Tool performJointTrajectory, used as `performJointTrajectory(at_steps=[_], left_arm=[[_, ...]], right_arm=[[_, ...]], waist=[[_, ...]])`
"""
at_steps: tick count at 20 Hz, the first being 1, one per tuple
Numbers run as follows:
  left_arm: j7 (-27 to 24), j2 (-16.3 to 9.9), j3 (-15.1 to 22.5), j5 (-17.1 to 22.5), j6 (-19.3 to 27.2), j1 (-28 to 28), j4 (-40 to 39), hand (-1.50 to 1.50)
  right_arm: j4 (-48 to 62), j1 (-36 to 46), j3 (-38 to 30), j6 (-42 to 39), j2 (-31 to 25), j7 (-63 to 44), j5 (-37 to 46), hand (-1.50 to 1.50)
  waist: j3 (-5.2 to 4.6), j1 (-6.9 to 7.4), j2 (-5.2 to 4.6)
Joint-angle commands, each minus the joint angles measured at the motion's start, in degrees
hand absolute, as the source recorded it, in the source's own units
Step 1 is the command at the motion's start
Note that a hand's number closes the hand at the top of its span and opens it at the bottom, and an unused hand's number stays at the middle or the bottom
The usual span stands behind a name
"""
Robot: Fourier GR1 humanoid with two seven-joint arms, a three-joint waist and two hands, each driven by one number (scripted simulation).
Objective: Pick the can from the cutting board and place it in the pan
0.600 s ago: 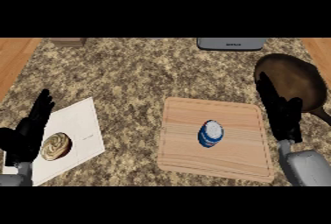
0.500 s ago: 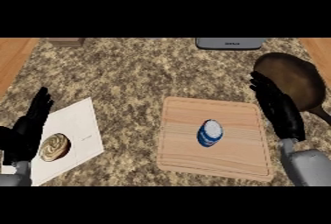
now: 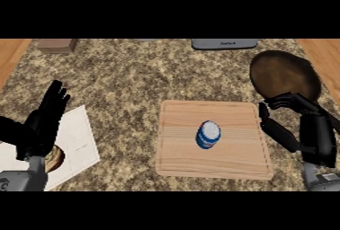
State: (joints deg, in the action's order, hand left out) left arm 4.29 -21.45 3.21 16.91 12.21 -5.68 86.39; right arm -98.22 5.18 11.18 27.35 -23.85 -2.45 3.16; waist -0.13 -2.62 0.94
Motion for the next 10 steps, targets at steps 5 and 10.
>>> performJointTrajectory(at_steps=[5,10], left_arm=[[5.1,0.6,-0.3,0.7,1.6,-1.3,4.1,0.00],[5.7,1.7,0.6,-0.1,0.6,-4.2,2.8,0.00]], right_arm=[[-19.8,-22.1,3.1,5.0,-9.8,-8.6,16.8,-1.50],[-29.1,-19.2,4.9,-2.4,-13.9,-21.3,25.3,-1.50]], waist=[[-0.01,0.58,-0.40],[-0.01,2.09,-0.85]])
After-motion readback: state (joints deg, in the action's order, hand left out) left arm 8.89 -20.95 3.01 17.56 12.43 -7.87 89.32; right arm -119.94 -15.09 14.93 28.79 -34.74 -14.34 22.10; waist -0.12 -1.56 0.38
